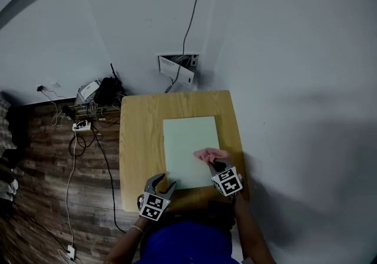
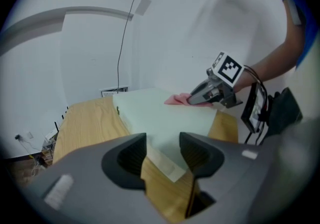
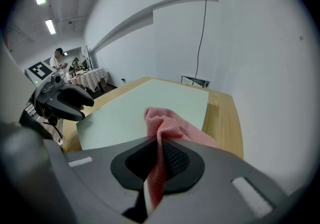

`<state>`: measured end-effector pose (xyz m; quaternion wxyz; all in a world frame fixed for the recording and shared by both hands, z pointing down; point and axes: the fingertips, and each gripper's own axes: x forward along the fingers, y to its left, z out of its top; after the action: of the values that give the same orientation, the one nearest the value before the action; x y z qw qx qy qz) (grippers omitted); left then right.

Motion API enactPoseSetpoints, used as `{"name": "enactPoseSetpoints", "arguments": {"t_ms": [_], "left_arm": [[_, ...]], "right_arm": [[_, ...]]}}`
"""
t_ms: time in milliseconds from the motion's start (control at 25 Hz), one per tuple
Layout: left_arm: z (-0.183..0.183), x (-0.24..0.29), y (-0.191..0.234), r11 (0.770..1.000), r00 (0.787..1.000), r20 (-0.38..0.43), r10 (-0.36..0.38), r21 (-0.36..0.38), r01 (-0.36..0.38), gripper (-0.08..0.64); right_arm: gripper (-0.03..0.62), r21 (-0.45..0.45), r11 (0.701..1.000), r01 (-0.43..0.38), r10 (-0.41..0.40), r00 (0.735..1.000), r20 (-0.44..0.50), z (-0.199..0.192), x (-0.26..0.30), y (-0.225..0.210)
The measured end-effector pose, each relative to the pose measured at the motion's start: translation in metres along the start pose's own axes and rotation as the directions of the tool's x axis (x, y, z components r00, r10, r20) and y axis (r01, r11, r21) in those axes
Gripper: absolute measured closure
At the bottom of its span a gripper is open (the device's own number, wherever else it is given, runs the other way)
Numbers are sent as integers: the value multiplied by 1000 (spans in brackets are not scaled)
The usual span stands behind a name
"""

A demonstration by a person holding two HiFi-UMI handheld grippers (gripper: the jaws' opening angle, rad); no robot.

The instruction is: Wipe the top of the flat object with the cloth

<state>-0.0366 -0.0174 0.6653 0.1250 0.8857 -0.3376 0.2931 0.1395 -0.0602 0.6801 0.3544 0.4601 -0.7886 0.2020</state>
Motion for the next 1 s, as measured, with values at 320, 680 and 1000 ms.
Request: {"name": "enactPoseSetpoints", "arguments": {"t_ms": [320, 680, 1000], "left_arm": [[-11, 1, -27, 991, 996, -46, -74, 108, 79, 341], [-11, 2, -26, 992, 995, -49, -87, 85, 91, 345], [-11, 4, -28, 993, 995, -55, -85, 79, 90, 342]], "right_arm": [[577, 9, 1000, 8, -8, 1000, 7, 0, 0, 1], [577, 38, 999, 14, -16, 998, 55, 11, -10, 4], [577, -83, 981, -173, 185, 967, 176, 59, -38, 66]]}}
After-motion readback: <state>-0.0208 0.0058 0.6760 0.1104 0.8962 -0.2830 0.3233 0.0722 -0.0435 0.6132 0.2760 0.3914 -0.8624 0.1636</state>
